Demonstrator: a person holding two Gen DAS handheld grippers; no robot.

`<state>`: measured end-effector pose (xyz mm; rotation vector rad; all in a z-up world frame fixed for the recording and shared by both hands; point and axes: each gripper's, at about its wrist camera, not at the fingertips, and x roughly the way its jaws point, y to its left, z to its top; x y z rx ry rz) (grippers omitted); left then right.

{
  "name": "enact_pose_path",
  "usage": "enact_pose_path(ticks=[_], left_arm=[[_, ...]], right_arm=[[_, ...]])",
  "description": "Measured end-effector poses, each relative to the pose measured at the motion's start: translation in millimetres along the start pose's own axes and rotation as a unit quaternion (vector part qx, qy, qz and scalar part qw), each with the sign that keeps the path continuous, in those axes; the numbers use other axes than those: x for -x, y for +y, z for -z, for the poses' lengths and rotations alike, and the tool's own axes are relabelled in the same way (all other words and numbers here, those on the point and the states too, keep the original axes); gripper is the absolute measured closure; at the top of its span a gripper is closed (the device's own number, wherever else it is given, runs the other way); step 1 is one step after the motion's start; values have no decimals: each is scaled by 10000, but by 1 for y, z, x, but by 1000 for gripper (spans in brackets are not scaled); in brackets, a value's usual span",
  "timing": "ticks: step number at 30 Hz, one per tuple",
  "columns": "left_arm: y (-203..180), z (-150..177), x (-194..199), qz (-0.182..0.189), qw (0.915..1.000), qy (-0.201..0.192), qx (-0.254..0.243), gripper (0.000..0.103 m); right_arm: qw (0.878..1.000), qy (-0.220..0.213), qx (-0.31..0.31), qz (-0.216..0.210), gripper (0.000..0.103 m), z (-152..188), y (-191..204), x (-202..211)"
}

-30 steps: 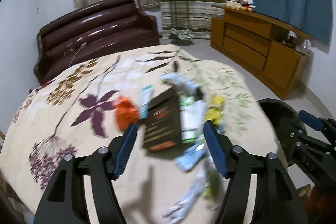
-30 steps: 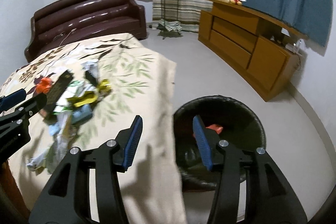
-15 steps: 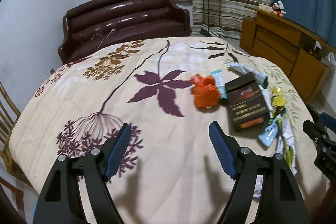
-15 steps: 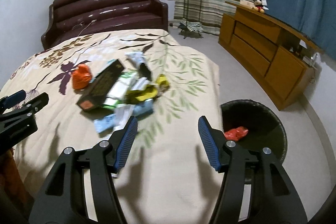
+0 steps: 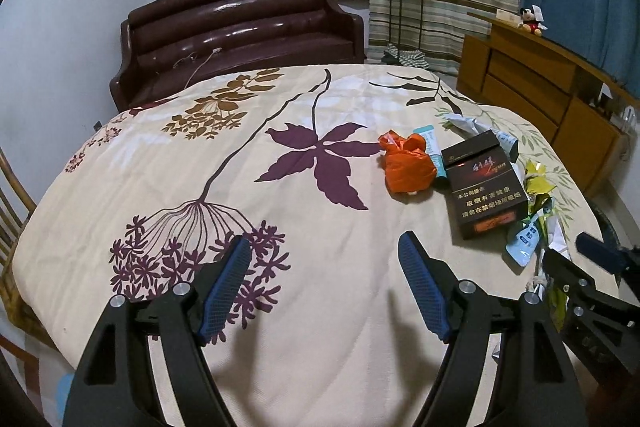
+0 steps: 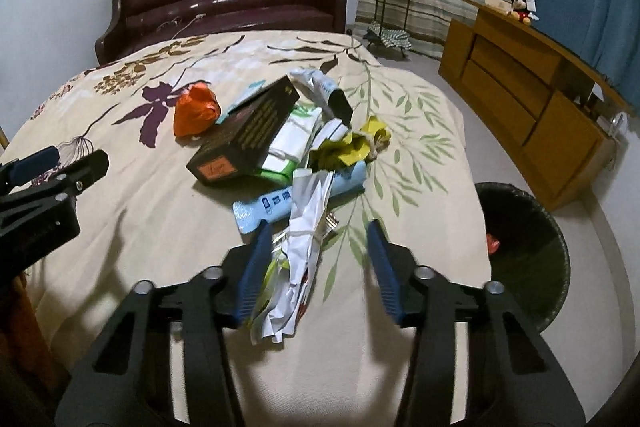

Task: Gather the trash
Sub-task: 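Move the right tool back to the bed and grasp the white paper wrapper, then lift the white wrapper with the right tool while the left tool grasps a white tube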

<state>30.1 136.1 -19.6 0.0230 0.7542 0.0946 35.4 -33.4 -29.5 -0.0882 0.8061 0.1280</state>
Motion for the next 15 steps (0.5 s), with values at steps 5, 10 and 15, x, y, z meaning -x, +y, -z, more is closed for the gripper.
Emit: enact_pose_path(ticks=[5, 10, 15], left_arm=[[-7, 0, -1, 41, 10000, 34, -10, 29], [-17, -1, 2, 125, 9999, 11, -74, 29], [-33, -2, 7, 256, 9995, -32, -191, 29]], right_arm=[[10000, 37, 28, -80, 82, 2, 0, -2], [10000, -11, 25, -46, 84, 4, -4, 4], [10000, -65, -25, 41, 84, 8, -16, 11]])
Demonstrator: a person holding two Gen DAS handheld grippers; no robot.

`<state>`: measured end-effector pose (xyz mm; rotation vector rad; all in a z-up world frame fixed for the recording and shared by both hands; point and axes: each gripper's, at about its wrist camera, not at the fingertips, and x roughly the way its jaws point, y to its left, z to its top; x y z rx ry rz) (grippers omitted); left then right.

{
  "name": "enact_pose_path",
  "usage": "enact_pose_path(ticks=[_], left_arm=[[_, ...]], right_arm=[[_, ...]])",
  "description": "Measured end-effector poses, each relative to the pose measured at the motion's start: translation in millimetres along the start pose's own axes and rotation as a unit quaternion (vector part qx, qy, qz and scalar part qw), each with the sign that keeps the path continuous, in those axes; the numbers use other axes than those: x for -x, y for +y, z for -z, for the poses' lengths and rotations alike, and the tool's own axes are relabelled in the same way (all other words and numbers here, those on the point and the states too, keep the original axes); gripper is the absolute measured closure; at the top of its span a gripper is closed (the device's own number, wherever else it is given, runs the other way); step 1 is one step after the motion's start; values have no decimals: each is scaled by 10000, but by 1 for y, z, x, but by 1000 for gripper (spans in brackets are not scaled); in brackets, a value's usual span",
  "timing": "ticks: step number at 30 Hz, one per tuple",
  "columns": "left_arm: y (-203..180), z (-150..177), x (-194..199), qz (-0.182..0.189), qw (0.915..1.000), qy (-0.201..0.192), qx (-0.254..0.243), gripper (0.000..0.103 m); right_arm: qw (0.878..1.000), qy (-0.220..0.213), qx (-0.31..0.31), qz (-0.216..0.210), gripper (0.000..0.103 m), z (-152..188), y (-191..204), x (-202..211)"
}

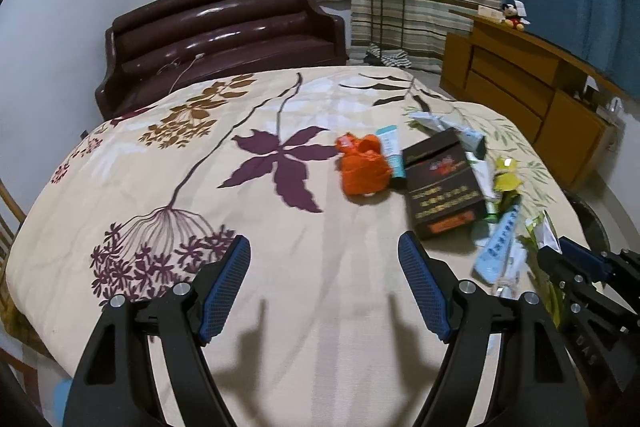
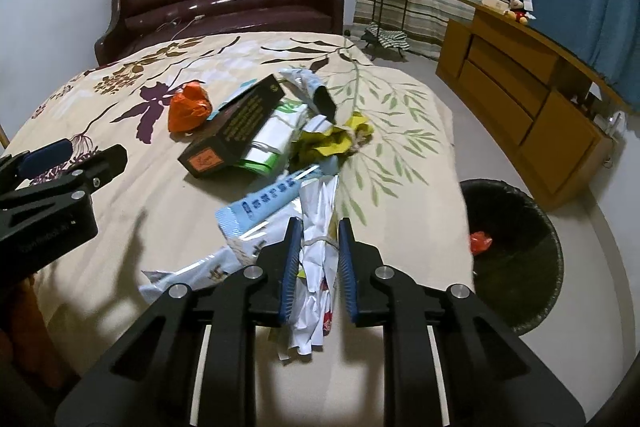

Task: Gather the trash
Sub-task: 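Lift the white wrapper with the right tool while the left tool grasps a white tube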

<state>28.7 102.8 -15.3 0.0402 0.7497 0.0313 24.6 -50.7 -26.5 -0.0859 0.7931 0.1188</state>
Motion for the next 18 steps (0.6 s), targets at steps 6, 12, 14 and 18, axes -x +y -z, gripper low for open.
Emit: enact_pose_path(ticks=[6, 12, 14, 18], left_arm=[[-25, 0, 6, 205, 9996, -31, -189, 29], [-50, 5, 10, 345, 9986, -6, -408, 29], [-58, 8, 12, 399, 9980, 16, -488, 29], [-72, 12, 13, 483, 9968, 5, -629, 29]], right_arm=[[9999, -63, -103, 105, 84, 3, -19, 6], [9995, -125, -208, 177, 84, 7, -36, 13], [9994, -143, -254, 188, 84, 8, -43, 15], [9990, -179, -351, 202, 84, 11, -54, 19]])
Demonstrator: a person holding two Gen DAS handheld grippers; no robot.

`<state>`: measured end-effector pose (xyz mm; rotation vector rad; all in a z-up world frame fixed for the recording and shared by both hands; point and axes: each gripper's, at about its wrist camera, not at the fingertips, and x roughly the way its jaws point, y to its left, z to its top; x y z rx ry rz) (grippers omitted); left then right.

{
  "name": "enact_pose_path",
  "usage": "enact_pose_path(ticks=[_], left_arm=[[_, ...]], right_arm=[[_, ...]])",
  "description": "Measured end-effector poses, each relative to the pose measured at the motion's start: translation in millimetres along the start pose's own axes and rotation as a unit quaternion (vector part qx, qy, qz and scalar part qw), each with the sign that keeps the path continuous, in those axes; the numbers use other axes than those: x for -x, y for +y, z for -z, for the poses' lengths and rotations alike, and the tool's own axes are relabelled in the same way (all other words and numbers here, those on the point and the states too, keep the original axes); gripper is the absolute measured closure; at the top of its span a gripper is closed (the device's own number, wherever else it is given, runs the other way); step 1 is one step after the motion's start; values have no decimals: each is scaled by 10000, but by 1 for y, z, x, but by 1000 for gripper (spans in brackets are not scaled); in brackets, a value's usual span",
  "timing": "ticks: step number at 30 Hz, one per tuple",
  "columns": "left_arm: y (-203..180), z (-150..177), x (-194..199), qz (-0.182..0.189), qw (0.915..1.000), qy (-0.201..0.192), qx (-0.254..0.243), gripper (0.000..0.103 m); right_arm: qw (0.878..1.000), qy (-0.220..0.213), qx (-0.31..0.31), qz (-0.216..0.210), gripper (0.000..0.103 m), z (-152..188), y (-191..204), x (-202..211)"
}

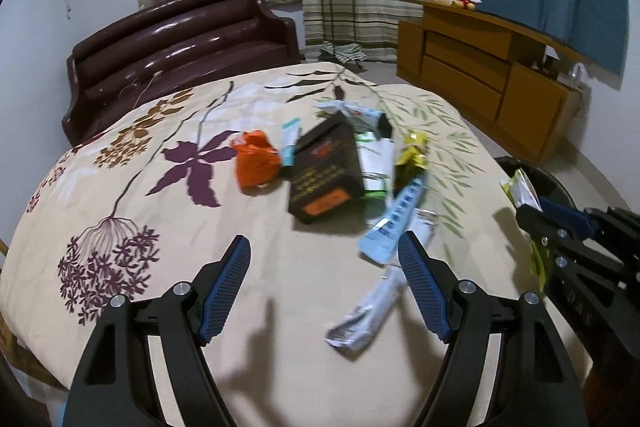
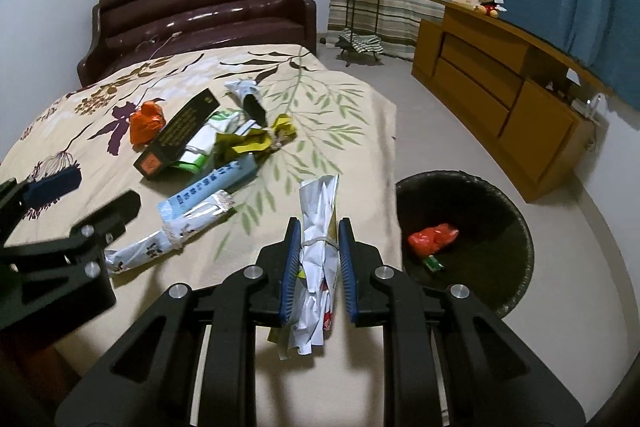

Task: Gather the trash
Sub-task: 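Lift the white wrapper with the right tool while the left tool grasps a white tube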

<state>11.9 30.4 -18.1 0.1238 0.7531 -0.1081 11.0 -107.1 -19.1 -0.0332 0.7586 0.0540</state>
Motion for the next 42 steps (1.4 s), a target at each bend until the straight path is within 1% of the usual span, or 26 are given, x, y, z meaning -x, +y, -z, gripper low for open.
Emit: enact_pose_path(ticks=[3, 7, 9, 10, 12, 13, 15, 16, 18, 22, 23, 26, 34, 42], left_arm=[[-9, 3, -3, 50, 9999, 33, -98, 29], [-17, 6, -9, 198, 9995, 163, -189, 38], [-20, 8, -13, 261, 9991, 254, -226, 45], [-21, 9, -16, 302, 9988, 318, -231, 48], [-22, 12, -19, 374, 9982, 411, -223, 56], [-22, 13, -20, 420, 9978, 458, -211, 58], [-21, 15, -24, 529, 9968, 567, -169, 65], [-21, 17, -24, 579, 9965, 588, -159, 66], [-22, 18, -22, 633, 9961, 582, -179, 72], [-24, 19, -19, 785, 9951, 561, -198, 78], [-23, 20, -17, 849, 9947, 555, -189, 83], [-24, 20, -15, 951, 9939, 530, -184, 86], [-26, 17, 1, 1123, 9929, 331, -219, 87], [-25, 4, 11, 1102, 9938, -16, -116, 87]], right_arm=[[10000, -38, -61, 0, 84, 1, -6, 3], [9999, -77, -124, -9, 84, 1, -12, 6], [9999, -89, -145, -24, 84, 1, -14, 7], [9998, -93, -149, -28, 84, 1, -14, 7], [9998, -92, -152, -37, 84, 1, -14, 7], [9998, -90, -149, -31, 84, 1, -14, 7], [9998, -96, -149, -28, 84, 1, -14, 7], [9998, -94, -150, -27, 84, 1, -14, 7], [9998, -91, -147, -24, 84, 1, -14, 7], [9999, -89, -144, -27, 84, 1, -14, 7], [9999, -90, -144, -28, 84, 1, -14, 7], [9998, -99, -148, -30, 84, 1, -15, 7], [9997, -147, -184, -28, 84, 0, -16, 11], [9994, -252, -225, 31, 84, -3, -22, 16]])
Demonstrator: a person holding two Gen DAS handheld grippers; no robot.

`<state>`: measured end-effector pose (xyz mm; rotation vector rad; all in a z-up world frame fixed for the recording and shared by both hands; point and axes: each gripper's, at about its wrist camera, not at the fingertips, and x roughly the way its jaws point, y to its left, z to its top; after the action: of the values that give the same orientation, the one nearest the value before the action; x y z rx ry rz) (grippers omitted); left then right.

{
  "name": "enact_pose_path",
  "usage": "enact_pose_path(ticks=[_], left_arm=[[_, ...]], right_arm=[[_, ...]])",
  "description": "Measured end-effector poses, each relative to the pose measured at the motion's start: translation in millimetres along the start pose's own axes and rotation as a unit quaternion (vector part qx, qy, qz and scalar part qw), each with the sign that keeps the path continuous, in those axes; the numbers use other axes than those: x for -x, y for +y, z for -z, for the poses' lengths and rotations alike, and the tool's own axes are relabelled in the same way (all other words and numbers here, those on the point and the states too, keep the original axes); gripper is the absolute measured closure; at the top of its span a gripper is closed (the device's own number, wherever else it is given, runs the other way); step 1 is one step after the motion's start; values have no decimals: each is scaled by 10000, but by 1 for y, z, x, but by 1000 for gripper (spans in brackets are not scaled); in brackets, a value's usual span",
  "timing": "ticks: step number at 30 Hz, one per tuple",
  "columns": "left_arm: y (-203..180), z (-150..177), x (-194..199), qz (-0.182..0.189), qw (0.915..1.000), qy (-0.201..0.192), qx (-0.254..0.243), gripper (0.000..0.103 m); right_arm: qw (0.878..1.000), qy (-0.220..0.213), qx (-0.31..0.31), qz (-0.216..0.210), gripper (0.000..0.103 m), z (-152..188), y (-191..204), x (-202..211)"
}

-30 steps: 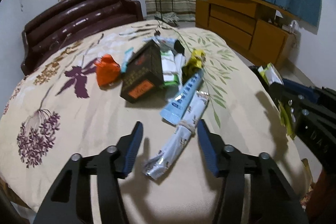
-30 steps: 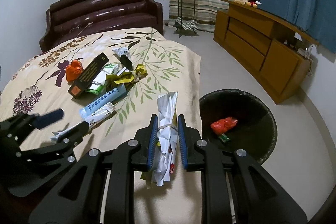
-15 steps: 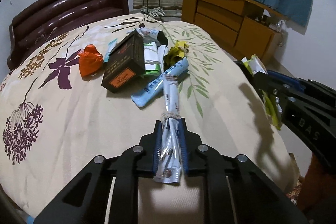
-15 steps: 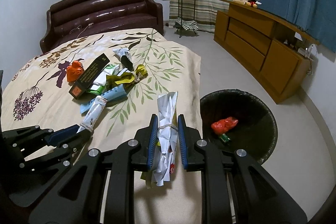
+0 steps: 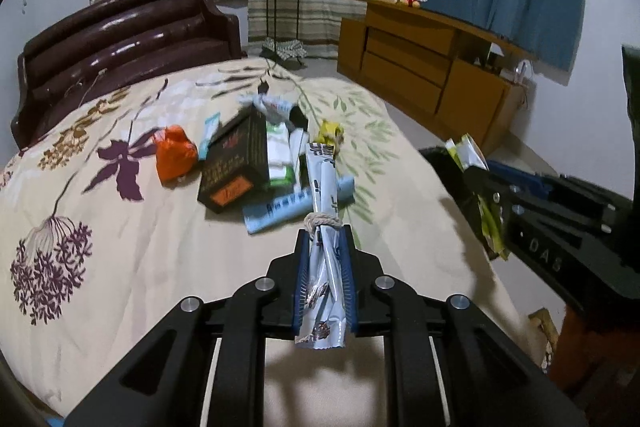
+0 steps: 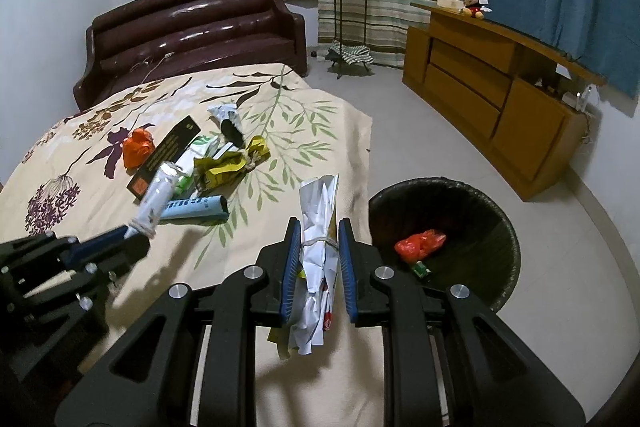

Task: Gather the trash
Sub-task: 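Carry both items over the black bin and open both tools to drop them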

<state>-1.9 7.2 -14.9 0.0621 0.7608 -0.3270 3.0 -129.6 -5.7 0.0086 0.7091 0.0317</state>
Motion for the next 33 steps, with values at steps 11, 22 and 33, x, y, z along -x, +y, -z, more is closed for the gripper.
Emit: enact_pose_path(ticks=[11, 22, 33], left_arm=[[-28, -29, -16, 110, 9995, -264, -161, 87], [-68, -56, -48, 274, 9985, -312, -369, 87], [-101, -73, -80, 249, 9974, -293, -608, 87]], right_arm=[[9984, -188, -187, 497, 84, -11, -38, 1], [9941, -247, -509, 930, 84, -19, -88, -9], [9914, -230, -678, 1092, 84, -19, -119, -27]])
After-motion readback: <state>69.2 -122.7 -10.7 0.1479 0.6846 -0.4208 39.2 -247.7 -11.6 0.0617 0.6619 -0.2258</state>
